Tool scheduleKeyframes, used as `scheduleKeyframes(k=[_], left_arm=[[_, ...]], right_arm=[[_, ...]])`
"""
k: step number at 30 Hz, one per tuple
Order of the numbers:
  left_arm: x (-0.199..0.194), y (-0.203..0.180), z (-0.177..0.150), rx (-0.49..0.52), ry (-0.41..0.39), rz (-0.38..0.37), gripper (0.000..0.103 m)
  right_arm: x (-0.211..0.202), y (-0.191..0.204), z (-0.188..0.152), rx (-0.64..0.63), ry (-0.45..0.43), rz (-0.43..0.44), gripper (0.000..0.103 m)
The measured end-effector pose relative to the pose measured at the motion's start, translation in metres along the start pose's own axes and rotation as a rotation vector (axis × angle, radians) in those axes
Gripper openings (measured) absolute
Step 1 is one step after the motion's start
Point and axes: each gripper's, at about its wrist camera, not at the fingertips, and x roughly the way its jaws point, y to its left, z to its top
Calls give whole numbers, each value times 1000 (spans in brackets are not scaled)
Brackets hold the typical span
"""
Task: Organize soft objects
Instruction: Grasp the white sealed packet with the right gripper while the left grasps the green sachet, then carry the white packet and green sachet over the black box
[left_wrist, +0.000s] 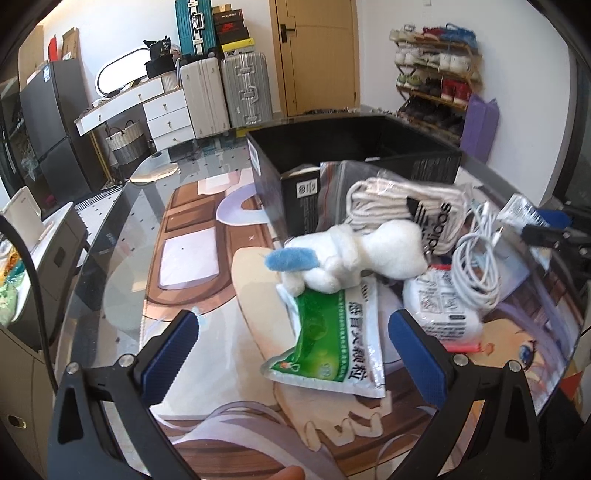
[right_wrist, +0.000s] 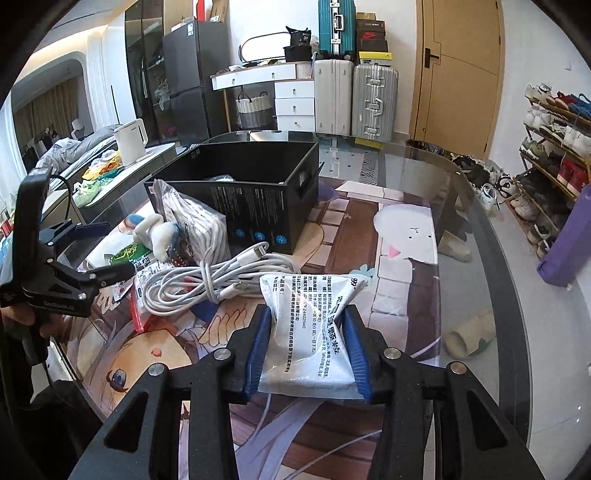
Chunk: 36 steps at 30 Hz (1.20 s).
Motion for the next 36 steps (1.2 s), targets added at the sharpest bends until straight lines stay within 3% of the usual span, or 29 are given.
scheduleKeyframes(k=[9,14,18,24,25,36], left_arm=[[8,-5,1,26,60,-14,102],[9,-4,0,17,82,-61,83],[3,-8,-1,34,69,-109,62],[-7,-9,-4,35,54,-141,43],[-7,-7,-3,32,53,-148,33],[-21,-4,-5,3,19,-196,30]], right_arm=[[-2,0,1,-2,-4,-2,40],[-3,1,2,-6,-6,3,40],[-4,2,2,-8,-11,5,40],[-4,7,3,-15,-15,14,40],[-4,7,3,-16,-17,16,40],[-10,11,5,-20,-42,24,40]])
